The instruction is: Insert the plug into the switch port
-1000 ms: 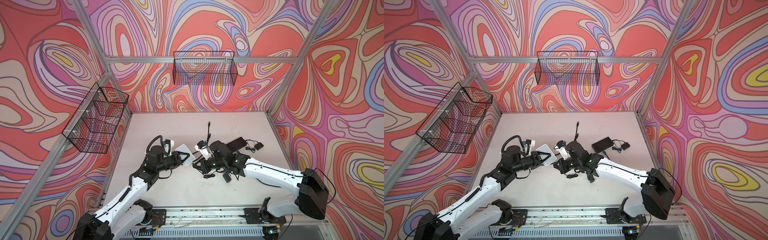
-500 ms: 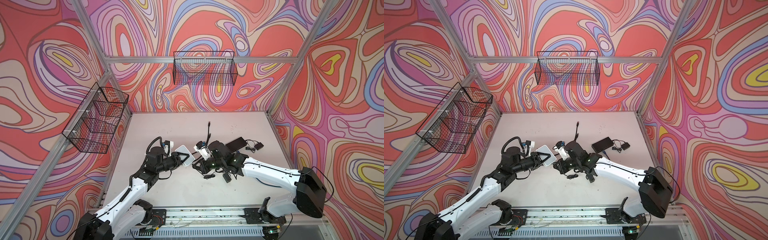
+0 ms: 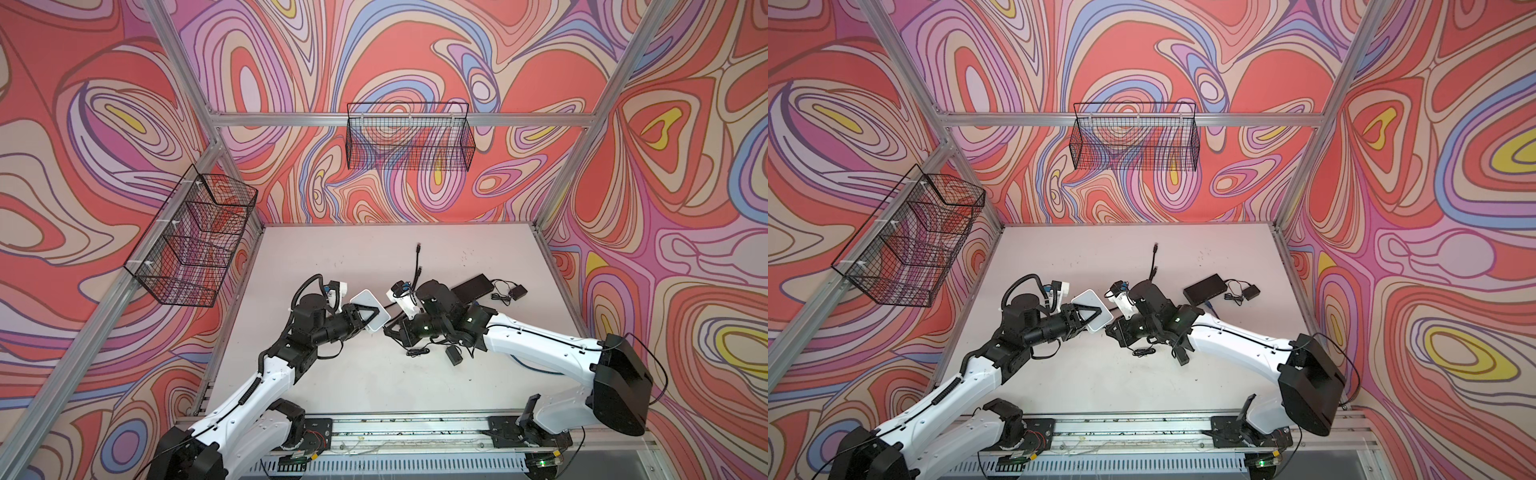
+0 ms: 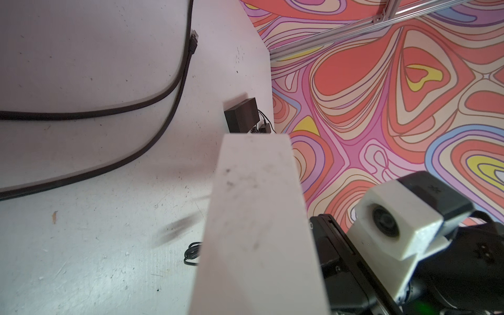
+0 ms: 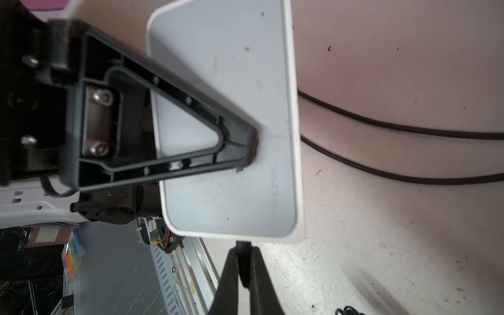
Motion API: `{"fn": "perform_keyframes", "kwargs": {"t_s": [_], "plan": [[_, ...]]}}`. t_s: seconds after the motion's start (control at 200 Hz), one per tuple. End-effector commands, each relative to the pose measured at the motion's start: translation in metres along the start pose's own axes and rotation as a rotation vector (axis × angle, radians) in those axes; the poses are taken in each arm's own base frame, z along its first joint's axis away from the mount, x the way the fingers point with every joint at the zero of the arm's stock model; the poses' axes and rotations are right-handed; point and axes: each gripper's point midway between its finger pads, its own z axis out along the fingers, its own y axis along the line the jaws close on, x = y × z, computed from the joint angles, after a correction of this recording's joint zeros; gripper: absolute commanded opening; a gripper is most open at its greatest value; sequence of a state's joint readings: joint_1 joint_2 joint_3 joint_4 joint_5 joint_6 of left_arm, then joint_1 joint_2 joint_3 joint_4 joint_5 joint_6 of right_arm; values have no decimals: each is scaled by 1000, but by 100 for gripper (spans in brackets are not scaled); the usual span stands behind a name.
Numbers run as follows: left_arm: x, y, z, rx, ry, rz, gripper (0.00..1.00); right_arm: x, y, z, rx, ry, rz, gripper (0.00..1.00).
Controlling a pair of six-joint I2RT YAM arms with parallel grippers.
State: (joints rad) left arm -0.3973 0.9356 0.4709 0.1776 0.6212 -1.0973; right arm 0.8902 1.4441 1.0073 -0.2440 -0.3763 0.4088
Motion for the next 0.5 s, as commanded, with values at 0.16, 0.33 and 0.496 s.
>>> {"fn": "perform_keyframes", "kwargs": {"t_s": [0.16, 0.33, 0.496], "plan": [[11, -4, -5, 39, 35, 5, 15, -24, 6, -6, 29, -48, -75, 0], [15, -5, -8, 41, 50, 8, 14, -36, 8, -10, 43, -78, -99, 0], [22, -1, -9, 40, 73, 2, 14, -51, 16, -11, 21, -124, -110, 0]]}}
